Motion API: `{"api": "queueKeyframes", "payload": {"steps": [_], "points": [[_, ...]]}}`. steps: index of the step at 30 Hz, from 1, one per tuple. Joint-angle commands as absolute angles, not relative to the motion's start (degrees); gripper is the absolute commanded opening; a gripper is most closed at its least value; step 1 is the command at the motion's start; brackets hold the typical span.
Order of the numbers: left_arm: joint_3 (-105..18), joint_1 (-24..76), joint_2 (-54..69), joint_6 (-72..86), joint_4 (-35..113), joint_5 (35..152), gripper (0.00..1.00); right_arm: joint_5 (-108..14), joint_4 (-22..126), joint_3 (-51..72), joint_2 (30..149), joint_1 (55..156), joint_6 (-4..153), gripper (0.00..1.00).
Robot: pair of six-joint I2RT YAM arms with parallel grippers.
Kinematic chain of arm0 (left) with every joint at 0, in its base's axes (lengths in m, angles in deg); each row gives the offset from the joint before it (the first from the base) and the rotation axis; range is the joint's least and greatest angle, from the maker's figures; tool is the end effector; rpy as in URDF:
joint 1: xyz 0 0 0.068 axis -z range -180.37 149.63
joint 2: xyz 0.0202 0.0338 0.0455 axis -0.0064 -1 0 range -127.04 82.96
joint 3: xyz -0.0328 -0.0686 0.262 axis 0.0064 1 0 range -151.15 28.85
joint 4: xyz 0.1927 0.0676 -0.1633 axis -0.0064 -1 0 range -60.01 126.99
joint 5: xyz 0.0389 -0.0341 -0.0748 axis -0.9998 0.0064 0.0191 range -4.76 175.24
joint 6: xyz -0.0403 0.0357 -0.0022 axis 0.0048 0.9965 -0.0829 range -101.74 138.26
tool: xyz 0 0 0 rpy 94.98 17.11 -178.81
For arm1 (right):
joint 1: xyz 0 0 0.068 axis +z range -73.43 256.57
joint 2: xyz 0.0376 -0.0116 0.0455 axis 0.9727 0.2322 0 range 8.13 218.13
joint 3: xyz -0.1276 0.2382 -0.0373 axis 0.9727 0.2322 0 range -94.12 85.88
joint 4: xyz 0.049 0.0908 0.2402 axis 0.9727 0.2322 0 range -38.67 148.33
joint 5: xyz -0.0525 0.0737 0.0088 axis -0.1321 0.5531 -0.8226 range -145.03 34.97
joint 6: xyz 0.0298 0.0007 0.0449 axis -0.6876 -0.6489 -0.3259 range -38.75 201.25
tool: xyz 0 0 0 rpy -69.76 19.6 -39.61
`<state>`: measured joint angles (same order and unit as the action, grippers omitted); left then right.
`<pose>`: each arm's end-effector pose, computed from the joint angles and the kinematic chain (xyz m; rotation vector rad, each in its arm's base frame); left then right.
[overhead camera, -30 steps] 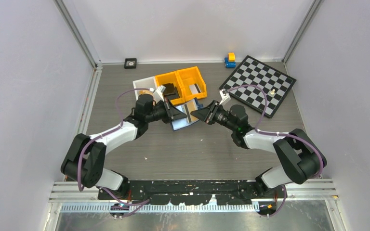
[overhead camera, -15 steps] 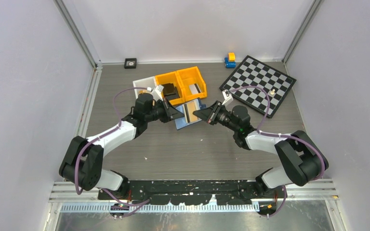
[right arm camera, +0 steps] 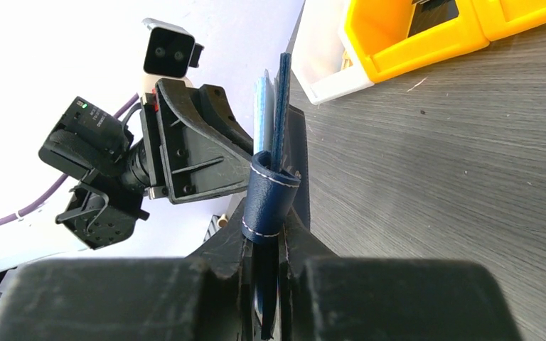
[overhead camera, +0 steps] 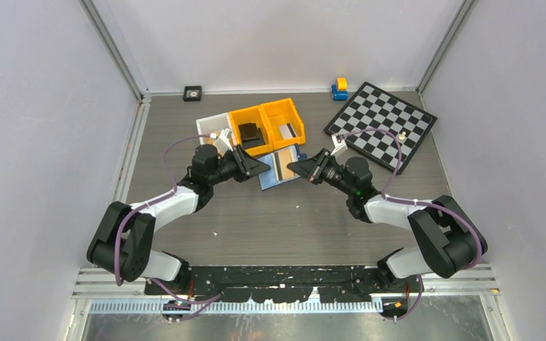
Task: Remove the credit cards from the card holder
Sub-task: Remove the credit card from the card holder.
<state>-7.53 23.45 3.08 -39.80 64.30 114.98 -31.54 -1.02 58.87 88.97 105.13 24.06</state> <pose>0.2613 -0.1345 0.2191 -0.2128 2.0768 -1.4183 0.2371 0.1450 0.2089 0.0904 1.8062 1.4453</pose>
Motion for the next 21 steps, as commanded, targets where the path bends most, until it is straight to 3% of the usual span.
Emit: {"api": "queueKeyframes", "payload": {"steps": [1, 4, 11, 21], "points": [[-5.99, 22.57, 3.27, -43.43, 76.12, 118.59, 0.26, -30.86, -9.22, 58.54, 87.05, 104.51, 21.70, 0.01], [-6.04, 22.57, 0.37, -46.06, 81.66, 121.34, 0.32, -30.06, -11.01, 58.54, 88.01, 104.37, 20.50, 0.01], [-7.12, 22.66, -6.50, -51.33, 92.28, 126.34, 0.32, -29.20, -11.13, 58.02, 88.71, 104.27, 20.24, 0.00], [-9.20, 24.14, -7.09, -49.12, 90.07, 127.90, 0.31, -28.43, -11.57, 57.58, 89.68, 104.31, 19.58, 0.01]]}}
